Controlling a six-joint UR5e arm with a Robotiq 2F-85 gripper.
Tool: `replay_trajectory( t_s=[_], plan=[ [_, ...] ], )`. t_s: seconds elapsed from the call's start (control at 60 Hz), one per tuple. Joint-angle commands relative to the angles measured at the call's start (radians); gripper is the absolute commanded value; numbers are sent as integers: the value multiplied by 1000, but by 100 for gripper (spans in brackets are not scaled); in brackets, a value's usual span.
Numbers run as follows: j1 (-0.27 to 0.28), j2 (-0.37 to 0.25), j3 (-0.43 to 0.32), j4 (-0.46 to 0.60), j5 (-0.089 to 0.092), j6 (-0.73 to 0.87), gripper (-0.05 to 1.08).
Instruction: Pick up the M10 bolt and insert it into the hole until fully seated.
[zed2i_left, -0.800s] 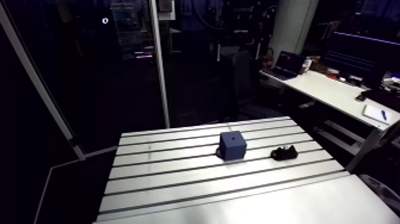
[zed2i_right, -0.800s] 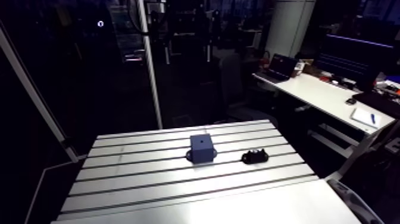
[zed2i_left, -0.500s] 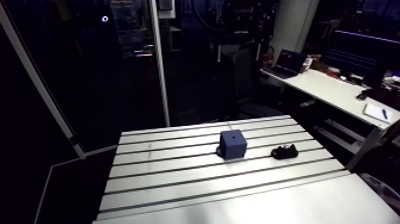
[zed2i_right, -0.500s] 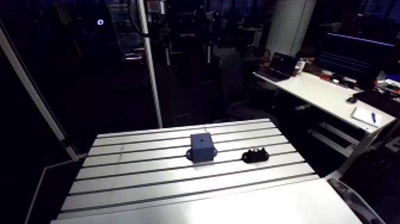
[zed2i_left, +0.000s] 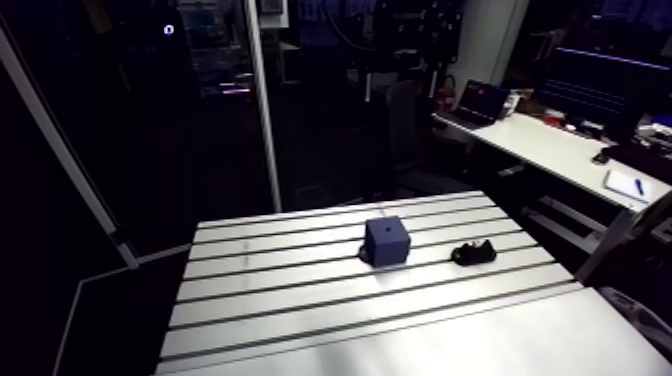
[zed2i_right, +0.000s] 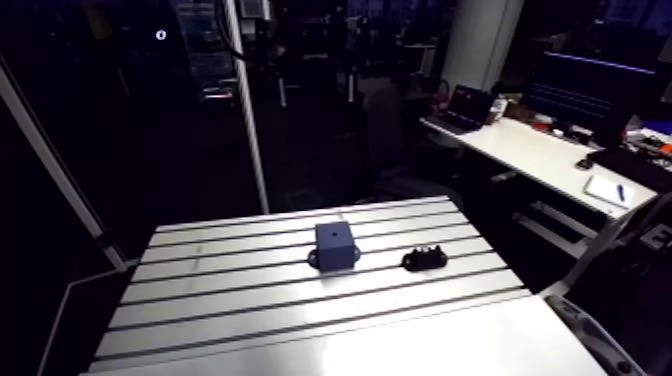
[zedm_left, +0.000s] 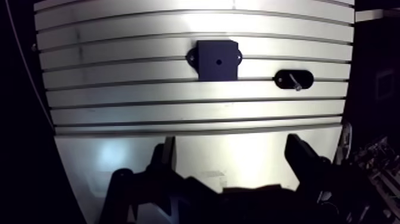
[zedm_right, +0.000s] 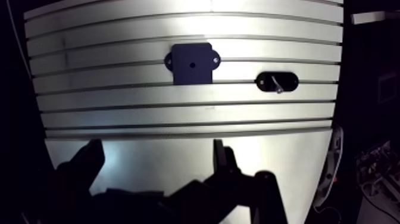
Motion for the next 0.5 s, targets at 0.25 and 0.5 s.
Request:
replay_trajectory(
  t_s=[0.25, 0.5],
  plan=[
    [-127, 15, 20, -49, 5, -154, 1],
    [-208, 23, 89, -196, 6, -265, 1]
  ],
)
